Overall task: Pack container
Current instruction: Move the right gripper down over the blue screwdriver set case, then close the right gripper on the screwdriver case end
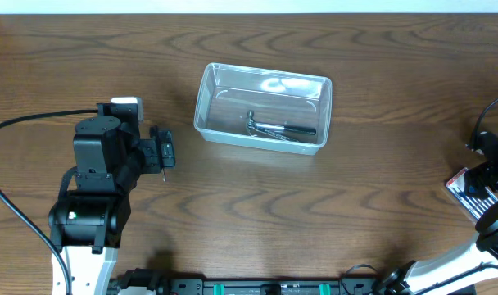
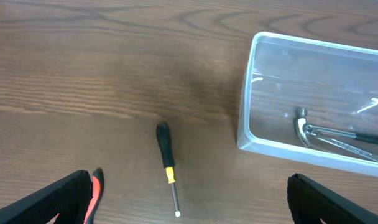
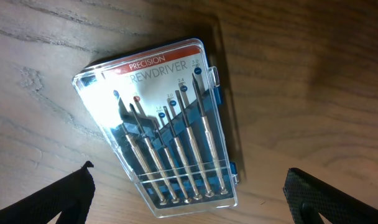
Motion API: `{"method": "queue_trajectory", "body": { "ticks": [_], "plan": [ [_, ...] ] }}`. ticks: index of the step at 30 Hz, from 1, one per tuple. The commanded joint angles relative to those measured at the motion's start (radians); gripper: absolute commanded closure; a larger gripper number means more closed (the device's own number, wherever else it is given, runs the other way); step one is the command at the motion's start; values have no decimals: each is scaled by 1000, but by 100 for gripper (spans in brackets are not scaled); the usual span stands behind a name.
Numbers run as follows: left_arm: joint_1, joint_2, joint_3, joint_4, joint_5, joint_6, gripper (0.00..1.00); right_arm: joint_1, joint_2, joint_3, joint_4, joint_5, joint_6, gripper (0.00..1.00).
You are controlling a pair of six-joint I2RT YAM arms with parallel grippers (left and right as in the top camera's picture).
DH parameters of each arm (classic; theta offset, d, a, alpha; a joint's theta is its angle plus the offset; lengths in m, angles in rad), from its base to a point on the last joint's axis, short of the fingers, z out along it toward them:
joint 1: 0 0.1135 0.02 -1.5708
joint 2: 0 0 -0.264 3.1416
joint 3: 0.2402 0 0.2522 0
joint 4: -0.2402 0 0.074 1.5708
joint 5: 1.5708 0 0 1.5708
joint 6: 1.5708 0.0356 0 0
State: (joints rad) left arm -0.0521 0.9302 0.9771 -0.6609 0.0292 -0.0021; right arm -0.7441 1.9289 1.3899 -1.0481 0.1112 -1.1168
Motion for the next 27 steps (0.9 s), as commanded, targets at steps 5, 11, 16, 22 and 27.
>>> {"method": "queue_trajectory", "body": {
  "ticks": [5, 11, 16, 22, 27],
  "plan": [
    [6, -3, 24, 27, -19, 10, 2, 18, 14, -63, 35, 15, -29, 1],
    [6, -3, 24, 45, -20, 10, 2, 43, 14, -141, 115, 51, -29, 1],
    [6, -3, 24, 47, -20, 10, 2, 45, 14, -212, 183, 58, -29, 1],
    [6, -3, 24, 47, -21, 10, 2, 44, 14, -261, 238, 57, -16, 1],
    [6, -3, 24, 48, -23, 10, 2, 45, 14, -269, 250, 50, 8, 4]
  ]
}}
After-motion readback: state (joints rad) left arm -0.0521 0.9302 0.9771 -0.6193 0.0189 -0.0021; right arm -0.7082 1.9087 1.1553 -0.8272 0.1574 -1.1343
